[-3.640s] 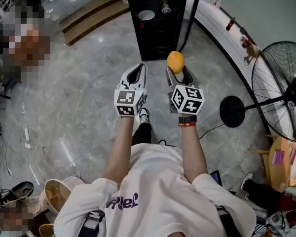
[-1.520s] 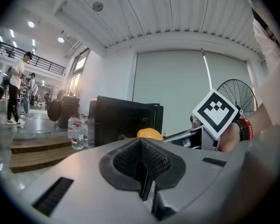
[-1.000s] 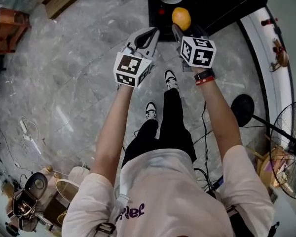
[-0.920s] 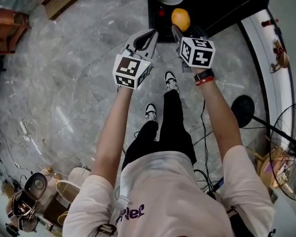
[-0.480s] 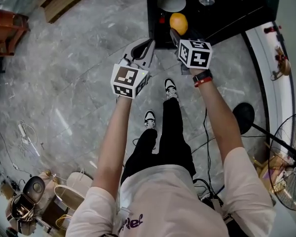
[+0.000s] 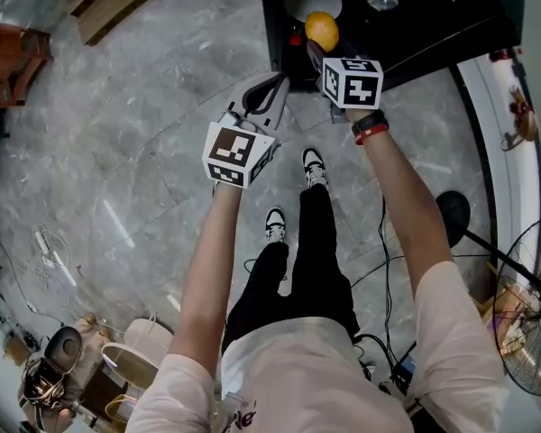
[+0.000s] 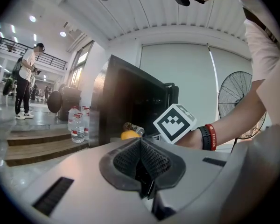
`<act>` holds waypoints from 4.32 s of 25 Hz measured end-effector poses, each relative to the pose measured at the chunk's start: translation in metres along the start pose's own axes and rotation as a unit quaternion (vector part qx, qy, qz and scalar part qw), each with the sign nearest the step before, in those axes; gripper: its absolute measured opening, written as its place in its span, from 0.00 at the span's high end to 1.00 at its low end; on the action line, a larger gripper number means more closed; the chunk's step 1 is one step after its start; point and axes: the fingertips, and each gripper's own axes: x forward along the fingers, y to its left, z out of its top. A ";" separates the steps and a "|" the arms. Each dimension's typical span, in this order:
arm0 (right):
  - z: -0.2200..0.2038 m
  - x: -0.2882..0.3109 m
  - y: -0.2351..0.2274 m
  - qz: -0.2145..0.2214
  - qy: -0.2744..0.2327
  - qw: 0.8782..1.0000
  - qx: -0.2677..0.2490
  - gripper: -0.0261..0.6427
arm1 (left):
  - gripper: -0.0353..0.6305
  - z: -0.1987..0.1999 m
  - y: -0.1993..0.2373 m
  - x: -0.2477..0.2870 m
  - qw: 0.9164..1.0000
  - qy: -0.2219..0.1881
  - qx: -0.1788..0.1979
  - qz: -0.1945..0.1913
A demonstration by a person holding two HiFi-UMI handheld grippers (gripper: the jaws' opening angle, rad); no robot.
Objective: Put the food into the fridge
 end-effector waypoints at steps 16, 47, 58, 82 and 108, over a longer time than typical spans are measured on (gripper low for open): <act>0.024 0.065 -0.035 -0.001 -0.003 1.000 -0.031 0.53 | 0.92 -0.019 0.017 0.031 1.000 0.010 -0.009 0.000; 0.026 0.142 -0.060 -0.007 0.031 0.996 -0.084 0.52 | 0.92 -0.042 0.030 0.050 1.000 0.004 -0.024 -0.009; 0.032 0.139 -0.056 -0.009 0.028 0.995 -0.095 0.44 | 0.92 -0.038 0.030 0.047 1.000 0.005 -0.020 -0.012; 0.066 -0.035 -0.037 -0.010 0.008 0.998 -0.069 0.52 | 0.92 0.048 -0.051 0.028 0.987 -0.013 0.006 -0.163; 0.078 -0.283 0.053 -0.006 -0.051 0.997 -0.065 0.73 | 0.92 0.134 -0.068 -0.148 0.993 0.030 0.054 -0.100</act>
